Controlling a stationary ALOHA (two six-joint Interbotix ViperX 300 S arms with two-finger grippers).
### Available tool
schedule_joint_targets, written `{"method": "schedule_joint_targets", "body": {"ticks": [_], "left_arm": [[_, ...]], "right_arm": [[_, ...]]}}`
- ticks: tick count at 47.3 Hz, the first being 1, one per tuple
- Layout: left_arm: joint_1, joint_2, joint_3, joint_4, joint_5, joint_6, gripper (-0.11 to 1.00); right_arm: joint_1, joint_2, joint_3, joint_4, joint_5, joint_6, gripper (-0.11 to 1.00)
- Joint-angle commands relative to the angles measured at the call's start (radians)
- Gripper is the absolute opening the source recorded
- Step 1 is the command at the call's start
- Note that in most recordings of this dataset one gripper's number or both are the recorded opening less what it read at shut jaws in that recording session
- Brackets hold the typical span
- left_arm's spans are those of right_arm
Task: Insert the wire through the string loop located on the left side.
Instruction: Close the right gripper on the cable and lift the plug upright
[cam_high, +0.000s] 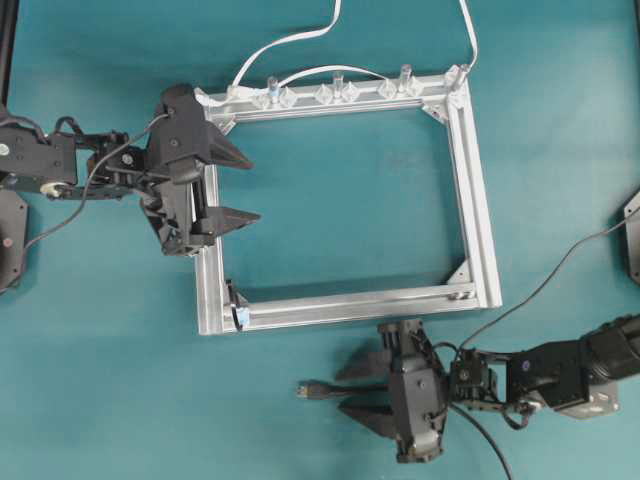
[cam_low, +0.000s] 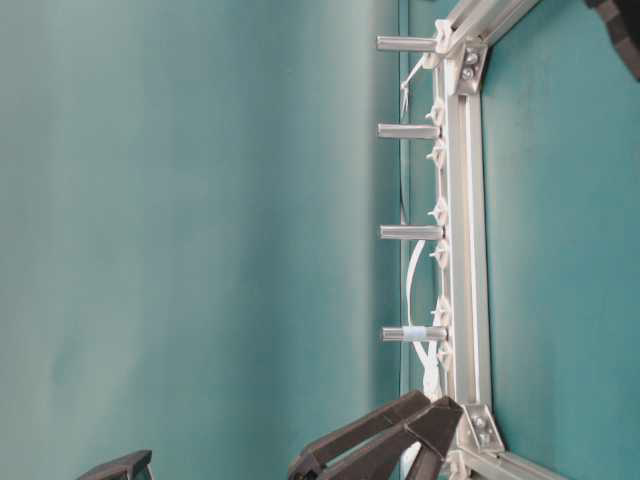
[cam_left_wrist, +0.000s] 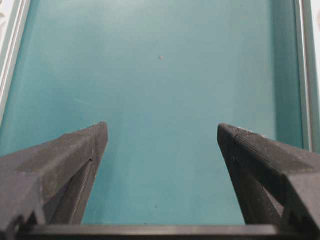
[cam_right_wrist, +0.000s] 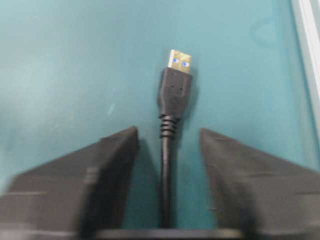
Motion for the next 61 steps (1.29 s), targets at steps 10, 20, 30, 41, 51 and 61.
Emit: {"method": "schedule_joint_targets", "body": {"ticks": [10,20,30,41,51,61], "left_arm": [[-0.003,-0.011,-0.012,0.003,-0.005,-0.002,0.9],[-0.003,-0.012,-0.012,0.003,-0.005,-0.002,0.9],[-0.003,-0.02,-0.012,0.003,-0.005,-0.002,0.9],[-0.005,-0.02,-0.011,0.003,-0.005,-0.002,0.9],[-0.003,-0.018,-0.006,0.003,-0.005,-0.002,0.9],[-0.005,-0.02,-0.006,0.003,-0.005,0.0,0.9]], "right_arm": [[-0.012,-0.002,-0.011,0.003,0.037,-0.002,0.07],[-0.012,-0.003,-0.015,0.003,0.06,-0.002,0.07],[-0.012,-0.014,-0.021,0.003,0.06,-0.002,0.07],[-0.012,-0.031,-0.02,0.003,0.061,-0.002,0.07],[-0.012,-0.041,-0.02,0.003,0.064,-0.002,0.07],[-0.017,-0.092,-0.014,0.003,0.097,-0.003,0.07]]}}
